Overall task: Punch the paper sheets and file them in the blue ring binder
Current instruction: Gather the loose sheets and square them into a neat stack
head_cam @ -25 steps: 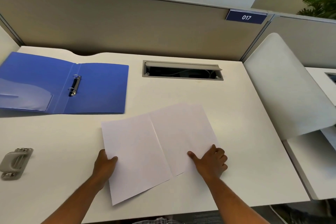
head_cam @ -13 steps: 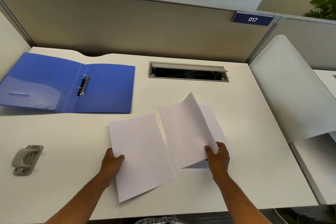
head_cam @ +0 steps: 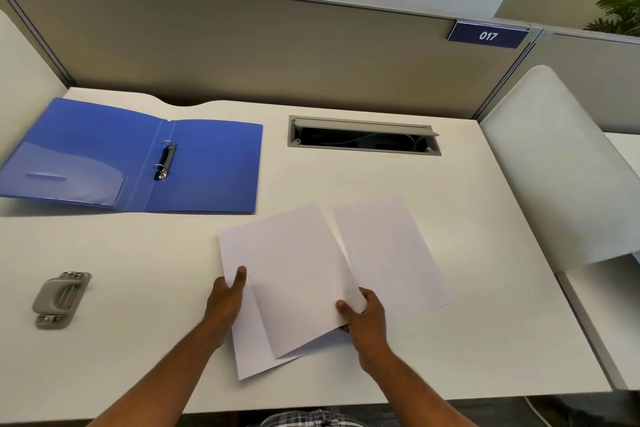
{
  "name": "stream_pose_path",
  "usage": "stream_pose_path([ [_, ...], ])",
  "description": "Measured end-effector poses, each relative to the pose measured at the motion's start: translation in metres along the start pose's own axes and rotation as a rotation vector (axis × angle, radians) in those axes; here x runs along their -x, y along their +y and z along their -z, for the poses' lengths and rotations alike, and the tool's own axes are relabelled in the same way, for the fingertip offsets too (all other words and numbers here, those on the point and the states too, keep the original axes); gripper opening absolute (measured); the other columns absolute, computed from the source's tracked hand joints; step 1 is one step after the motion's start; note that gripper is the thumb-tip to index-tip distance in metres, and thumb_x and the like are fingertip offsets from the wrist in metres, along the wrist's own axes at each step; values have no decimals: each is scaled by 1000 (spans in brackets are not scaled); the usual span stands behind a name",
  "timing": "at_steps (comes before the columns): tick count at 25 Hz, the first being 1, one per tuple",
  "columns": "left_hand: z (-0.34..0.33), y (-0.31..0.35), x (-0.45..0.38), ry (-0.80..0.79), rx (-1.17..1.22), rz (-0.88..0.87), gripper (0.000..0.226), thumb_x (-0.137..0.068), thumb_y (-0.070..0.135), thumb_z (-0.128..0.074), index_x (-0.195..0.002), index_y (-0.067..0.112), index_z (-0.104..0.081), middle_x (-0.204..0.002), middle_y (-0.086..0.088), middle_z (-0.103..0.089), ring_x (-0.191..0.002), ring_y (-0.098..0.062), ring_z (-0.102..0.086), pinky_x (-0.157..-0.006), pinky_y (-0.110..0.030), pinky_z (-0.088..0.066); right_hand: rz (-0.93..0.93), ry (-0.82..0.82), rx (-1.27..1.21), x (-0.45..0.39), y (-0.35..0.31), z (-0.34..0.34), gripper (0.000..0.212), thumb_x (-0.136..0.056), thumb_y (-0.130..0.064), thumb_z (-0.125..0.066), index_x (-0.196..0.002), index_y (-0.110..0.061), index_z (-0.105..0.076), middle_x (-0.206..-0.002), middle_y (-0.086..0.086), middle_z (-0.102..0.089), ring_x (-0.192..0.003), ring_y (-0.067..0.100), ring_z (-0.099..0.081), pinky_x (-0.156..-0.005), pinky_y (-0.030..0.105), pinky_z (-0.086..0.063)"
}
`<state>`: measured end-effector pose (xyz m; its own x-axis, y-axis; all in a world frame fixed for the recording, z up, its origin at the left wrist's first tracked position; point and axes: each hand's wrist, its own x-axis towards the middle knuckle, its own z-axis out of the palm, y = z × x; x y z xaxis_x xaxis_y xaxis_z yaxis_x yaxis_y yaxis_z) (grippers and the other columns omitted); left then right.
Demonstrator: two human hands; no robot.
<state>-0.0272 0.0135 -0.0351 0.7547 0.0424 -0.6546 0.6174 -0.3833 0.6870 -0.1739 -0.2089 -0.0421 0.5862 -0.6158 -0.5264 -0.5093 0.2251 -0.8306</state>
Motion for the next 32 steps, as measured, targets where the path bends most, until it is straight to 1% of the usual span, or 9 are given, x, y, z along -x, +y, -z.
stream_pose_path([
  [4, -1, -6, 3, 33, -122, -90, 60, -79, 23, -78, -129, 11, -46, -127, -10, -60, -113, -32, -58, -95, -42, -49, 1, -97, 119, 9, 1, -12, 38, -86, -18, -80, -118, -19, -59, -105, 3, -67, -86, 21, -71, -66, 35, -65],
  [7, -1, -6, 6, 64, -135, -111, 58, -82, 10, -71, -133, 10, -43, -130, -12, -58, -116, -34, -56, -93, -39, -47, 116, 124, 221, -1, -5, 0, 29, -86, -38, -78, -107, -26, -63, -93, -4, -70, -77, 17, -72, -78, 45, -62],
  [10, 1, -6, 7, 54, -108, -122, 57, -83, 5, -65, -135, 10, -42, -129, -12, -58, -110, -33, -56, -89, -38, -47, 304, 402, 366, -26, -9, 32, 29, -87, -31, -77, -111, -20, -64, -104, 0, -66, -97, 23, -67, -89, 41, -55],
  [13, 2, -7, 7, 52, -92, -128, 57, -81, -1, -59, -134, 12, -41, -124, -11, -58, -100, -28, -55, -85, -38, -47, 265, 558, 711, -56, -3, 69, 55, -82, -40, -78, -127, -14, -58, -131, 11, -53, -125, 36, -50, -99, 48, -47],
  [17, -1, -5, 9, 41, -91, -111, 58, -80, -5, -53, -133, 15, -40, -117, -7, -58, -101, -30, -55, -83, -39, -48, 37, 479, 988, -74, 8, 99, 112, -73, -79, -64, -154, -10, -28, -160, 17, -27, -148, 35, -23, -119, 51, -30],
  [23, -3, -3, 12, 37, -83, -102, 61, -80, -9, -52, -135, 15, -37, -119, -8, -57, -104, -30, -55, -86, -41, -49, 112, 512, 1014, -63, 6, 96, 113, -76, -71, -68, -154, -3, -23, -143, 19, -47, -130, 37, -46, -100, 48, -48],
  [25, -3, -1, 14, 36, -75, -100, 62, -80, -8, -53, -136, 15, -36, -120, -8, -56, -107, -32, -55, -89, -44, -50, 102, 507, 869, -62, -2, 94, 104, -78, -54, -79, -154, -7, -26, -142, 17, -52, -128, 37, -52, -98, 48, -50],
  [28, -2, 2, 16, 29, -61, -114, 63, -81, -6, -53, -137, 17, -35, -120, -6, -56, -109, -32, -55, -94, -48, -50, -4, 446, 286, -61, -3, 85, 73, -75, -22, -85, -139, -10, -51, -130, 15, -65, -112, 38, -65, -93, 48, -56],
  [32, -1, 3, 13, 0, -46, -114, 64, -80, -6, -54, -137, 18, -36, -121, -5, -56, -109, -30, -56, -93, -44, -50, -169, 162, -429, -39, -3, 61, 42, -80, 5, -78, -119, 0, -64, -113, 19, -71, -98, 38, -68, -80, 46, -60],
])
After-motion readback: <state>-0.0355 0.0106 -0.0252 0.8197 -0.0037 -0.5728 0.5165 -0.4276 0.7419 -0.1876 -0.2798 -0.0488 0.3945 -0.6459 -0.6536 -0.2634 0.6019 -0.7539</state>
